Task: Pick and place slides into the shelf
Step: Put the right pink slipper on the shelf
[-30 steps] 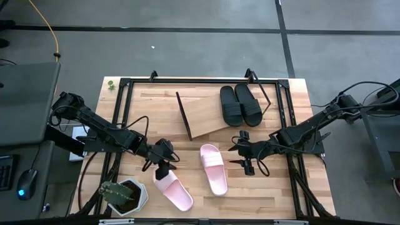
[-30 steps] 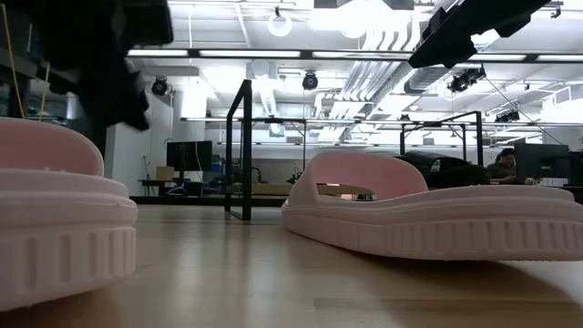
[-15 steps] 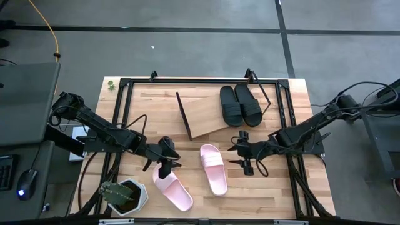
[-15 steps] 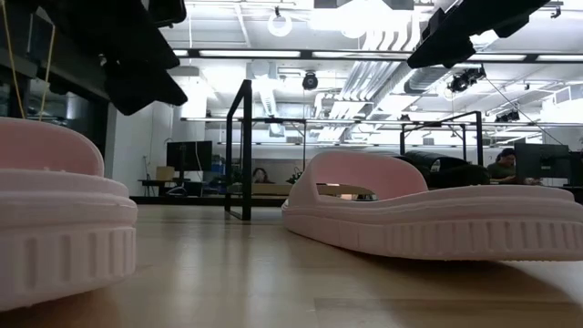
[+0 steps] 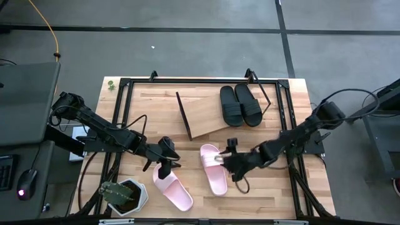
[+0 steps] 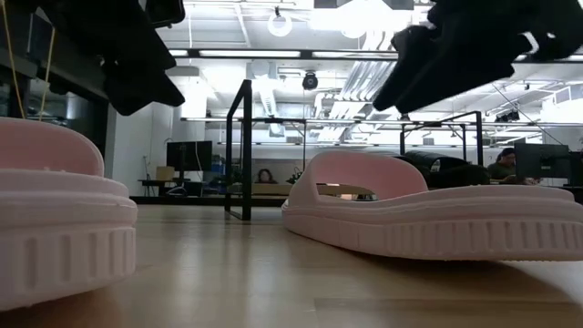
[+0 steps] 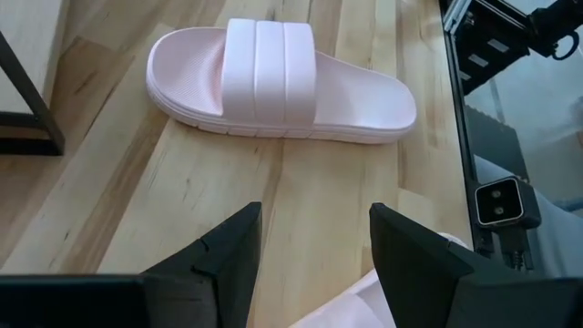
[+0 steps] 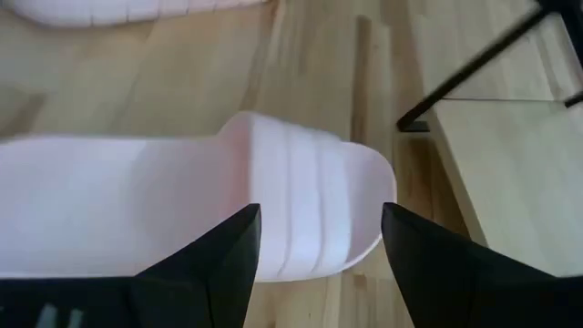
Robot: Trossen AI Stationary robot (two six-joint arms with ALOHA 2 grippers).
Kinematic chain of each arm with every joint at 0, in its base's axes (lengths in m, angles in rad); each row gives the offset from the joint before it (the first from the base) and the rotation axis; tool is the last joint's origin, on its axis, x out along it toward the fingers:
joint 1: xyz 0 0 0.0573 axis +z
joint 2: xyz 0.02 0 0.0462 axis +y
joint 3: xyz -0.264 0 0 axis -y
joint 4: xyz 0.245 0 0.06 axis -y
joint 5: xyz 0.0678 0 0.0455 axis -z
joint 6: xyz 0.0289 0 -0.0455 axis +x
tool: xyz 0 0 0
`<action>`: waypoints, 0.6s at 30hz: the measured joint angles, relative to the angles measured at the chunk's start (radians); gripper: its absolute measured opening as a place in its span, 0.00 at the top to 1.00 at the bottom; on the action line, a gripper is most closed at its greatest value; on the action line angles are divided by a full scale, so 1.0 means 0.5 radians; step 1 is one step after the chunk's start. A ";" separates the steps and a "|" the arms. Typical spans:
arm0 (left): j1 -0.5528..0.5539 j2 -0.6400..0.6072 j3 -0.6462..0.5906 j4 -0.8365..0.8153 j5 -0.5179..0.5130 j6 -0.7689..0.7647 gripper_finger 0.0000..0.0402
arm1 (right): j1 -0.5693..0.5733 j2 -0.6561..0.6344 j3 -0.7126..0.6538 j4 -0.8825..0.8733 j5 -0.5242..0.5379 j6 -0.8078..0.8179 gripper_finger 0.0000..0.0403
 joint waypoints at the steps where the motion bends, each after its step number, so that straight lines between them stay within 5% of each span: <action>1: -0.001 0.000 0.000 0.000 0.002 0.000 0.53 | 0.022 0.055 0.051 -0.047 0.035 -0.029 0.45; 10: -0.001 0.000 0.000 -0.001 0.068 0.025 0.53 | 0.208 0.519 0.605 -0.566 0.707 0.018 0.45; 18: 0.000 0.000 0.034 -0.003 0.072 0.113 0.53 | 0.296 0.652 0.798 -0.660 0.811 0.143 0.45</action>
